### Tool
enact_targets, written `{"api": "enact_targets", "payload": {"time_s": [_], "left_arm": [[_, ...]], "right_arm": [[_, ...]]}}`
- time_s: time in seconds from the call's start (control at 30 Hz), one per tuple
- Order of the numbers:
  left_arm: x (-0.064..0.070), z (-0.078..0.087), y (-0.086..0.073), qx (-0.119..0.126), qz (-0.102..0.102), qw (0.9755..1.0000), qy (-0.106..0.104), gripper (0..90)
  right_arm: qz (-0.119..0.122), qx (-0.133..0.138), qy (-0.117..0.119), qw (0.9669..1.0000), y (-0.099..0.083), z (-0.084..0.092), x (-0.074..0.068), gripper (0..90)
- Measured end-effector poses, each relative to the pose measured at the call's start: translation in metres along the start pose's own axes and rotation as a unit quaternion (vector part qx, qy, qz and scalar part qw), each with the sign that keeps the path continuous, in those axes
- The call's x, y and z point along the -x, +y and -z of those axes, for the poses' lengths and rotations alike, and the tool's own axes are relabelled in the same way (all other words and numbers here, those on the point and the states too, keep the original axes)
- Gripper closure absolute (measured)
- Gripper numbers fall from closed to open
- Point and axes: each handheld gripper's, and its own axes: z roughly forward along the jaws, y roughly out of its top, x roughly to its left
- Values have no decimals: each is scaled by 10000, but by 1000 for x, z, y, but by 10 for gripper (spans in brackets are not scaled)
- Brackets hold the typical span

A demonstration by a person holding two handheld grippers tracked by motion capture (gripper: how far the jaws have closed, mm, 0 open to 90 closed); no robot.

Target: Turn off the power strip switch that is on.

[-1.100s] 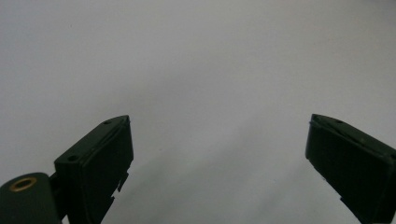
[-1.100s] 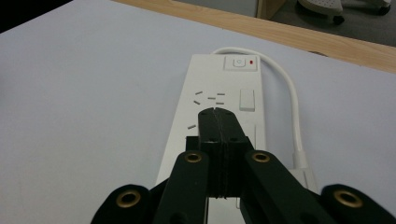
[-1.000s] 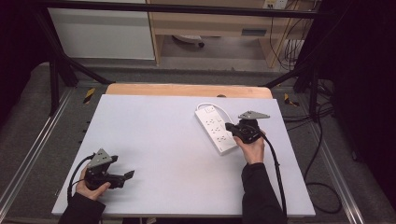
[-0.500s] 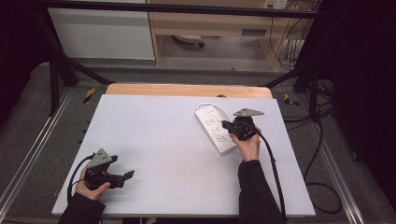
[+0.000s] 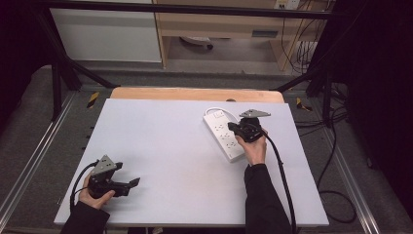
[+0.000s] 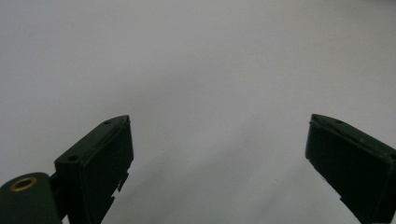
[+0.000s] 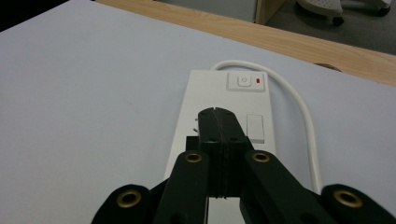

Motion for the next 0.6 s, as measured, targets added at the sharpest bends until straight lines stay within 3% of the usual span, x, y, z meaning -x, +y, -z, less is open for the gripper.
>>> {"api": "enact_targets", "payload": {"time_s": [0.6], "left_arm": [[0, 0, 0, 2, 2, 10000, 4, 75]], "right_arm": [[-151, -116, -147, 9997, -7, -17, 11, 900]]}}
